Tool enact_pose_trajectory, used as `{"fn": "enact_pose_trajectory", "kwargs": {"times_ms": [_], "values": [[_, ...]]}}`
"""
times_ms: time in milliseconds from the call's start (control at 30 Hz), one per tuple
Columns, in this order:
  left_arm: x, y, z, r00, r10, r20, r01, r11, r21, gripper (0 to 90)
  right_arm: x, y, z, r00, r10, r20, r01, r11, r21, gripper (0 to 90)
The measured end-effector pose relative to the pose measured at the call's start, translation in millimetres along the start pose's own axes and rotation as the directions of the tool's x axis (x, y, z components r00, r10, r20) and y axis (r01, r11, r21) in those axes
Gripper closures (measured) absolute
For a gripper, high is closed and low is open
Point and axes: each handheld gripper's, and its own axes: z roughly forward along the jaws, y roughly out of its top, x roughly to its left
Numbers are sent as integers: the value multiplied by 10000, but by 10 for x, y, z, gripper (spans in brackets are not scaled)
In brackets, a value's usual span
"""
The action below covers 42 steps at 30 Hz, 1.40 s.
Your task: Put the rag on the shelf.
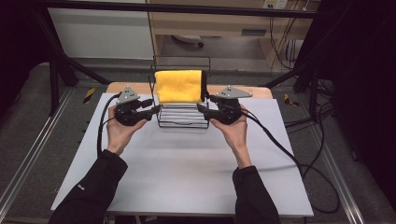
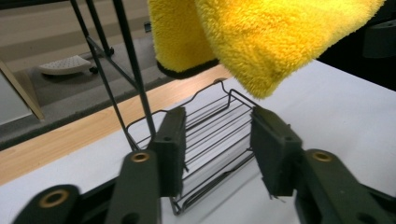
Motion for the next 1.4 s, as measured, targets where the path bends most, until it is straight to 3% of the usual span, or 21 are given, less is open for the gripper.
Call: {"fn": "enact_pose_trajectory", "kwargs": {"times_ms": [167, 333, 500, 667, 900, 1133, 1233, 1400], "values": [[1, -59, -60, 9999, -16, 131, 11, 9993, 385, 367, 29, -9, -72, 9995, -146, -266, 150, 9998, 159, 185], [8, -157, -112, 9993, -189, 336, 166, 9975, 685, 276, 20, -46, -127, 9990, 82, -450, -75, 9998, 160, 134], [37, -260, -157, 9977, -425, 536, 375, 9951, 916, 164, -35, -133, -189, 9985, 222, -507, -194, 9984, 540, 93], [50, -366, -195, 9984, -406, 384, 355, 9914, 1264, 81, -101, -233, -265, 9978, 429, -506, -384, 9954, 873, 54], [36, -530, -253, 9976, -440, 534, 360, 9892, 1419, 54, -192, -413, -398, 9982, 508, -307, -465, 9908, 1272, 12], [13, -738, -309, 9981, -338, 509, 250, 9860, 1650, 55, -296, -654, -537, 9960, 885, -130, -856, 9849, 1505, 7], [11, -847, -336, 9983, -363, 456, 283, 9861, 1639, 59, -317, -771, -590, 9968, 786, -141, -753, 9839, 1623, 6], [23, -1042, -365, 9985, -367, 397, 283, 9803, 1956, 59, -342, -991, -658, 9941, 1068, -169, -1022, 9793, 1748, 6]]}}
